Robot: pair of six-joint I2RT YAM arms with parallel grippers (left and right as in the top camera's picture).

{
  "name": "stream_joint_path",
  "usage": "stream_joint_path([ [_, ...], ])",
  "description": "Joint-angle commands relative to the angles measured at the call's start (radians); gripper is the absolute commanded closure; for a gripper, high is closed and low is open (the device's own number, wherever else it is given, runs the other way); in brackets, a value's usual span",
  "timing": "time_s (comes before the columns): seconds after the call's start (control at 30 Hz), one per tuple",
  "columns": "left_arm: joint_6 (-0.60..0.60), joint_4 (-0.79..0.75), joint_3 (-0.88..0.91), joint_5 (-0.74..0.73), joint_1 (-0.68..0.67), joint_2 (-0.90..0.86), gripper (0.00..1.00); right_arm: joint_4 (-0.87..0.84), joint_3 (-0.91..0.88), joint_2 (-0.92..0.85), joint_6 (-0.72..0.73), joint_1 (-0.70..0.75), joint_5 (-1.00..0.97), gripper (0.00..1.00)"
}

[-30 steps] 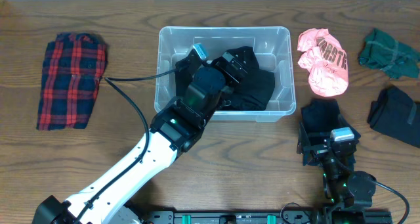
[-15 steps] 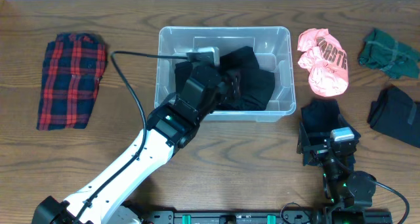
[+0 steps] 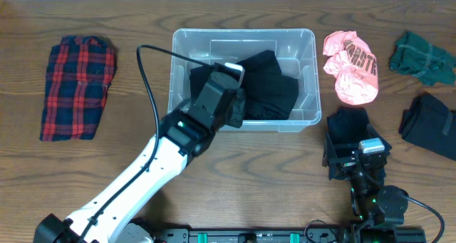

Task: Pack container
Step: 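Lower the black garment into the bin and press it flat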

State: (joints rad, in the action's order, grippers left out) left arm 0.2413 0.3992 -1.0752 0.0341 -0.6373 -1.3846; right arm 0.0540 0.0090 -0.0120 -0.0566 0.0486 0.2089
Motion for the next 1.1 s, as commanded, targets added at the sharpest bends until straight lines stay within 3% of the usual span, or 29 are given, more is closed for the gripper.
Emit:
stream_joint_path([
  [0.0,-0.027,0.124,-0.198,0.03,0.03,-0.042,0.77,0.002,-0.003,0.005,-0.012,0.009,-0.002,0.01],
  [0.17,-0.027,0.396,-0.468,0.029,0.052,-0.152,0.77,0.002,-0.003,0.005,-0.012,0.009,-0.002,0.01],
  [0.3,-0.027,0.51,-0.573,-0.014,0.051,-0.224,0.78,0.002,-0.003,0.005,-0.012,0.009,-0.002,0.01],
  [0.5,-0.026,0.568,-0.586,-0.148,0.052,-0.315,0.8,0.002,-0.003,0.005,-0.012,0.009,-0.002,0.01],
  [0.7,-0.023,0.633,-0.586,-0.167,0.051,-0.41,0.81,0.002,-0.003,0.005,-0.012,0.009,-0.002,0.01],
  [0.87,-0.026,0.621,-0.586,-0.268,0.05,-0.441,0.81,0.002,-0.003,0.005,-0.012,0.009,-0.002,0.01],
  [1.07,-0.031,0.61,-0.586,-0.286,0.044,-0.489,0.81,0.002,-0.003,0.005,-0.012,0.009,-0.002,0.01],
])
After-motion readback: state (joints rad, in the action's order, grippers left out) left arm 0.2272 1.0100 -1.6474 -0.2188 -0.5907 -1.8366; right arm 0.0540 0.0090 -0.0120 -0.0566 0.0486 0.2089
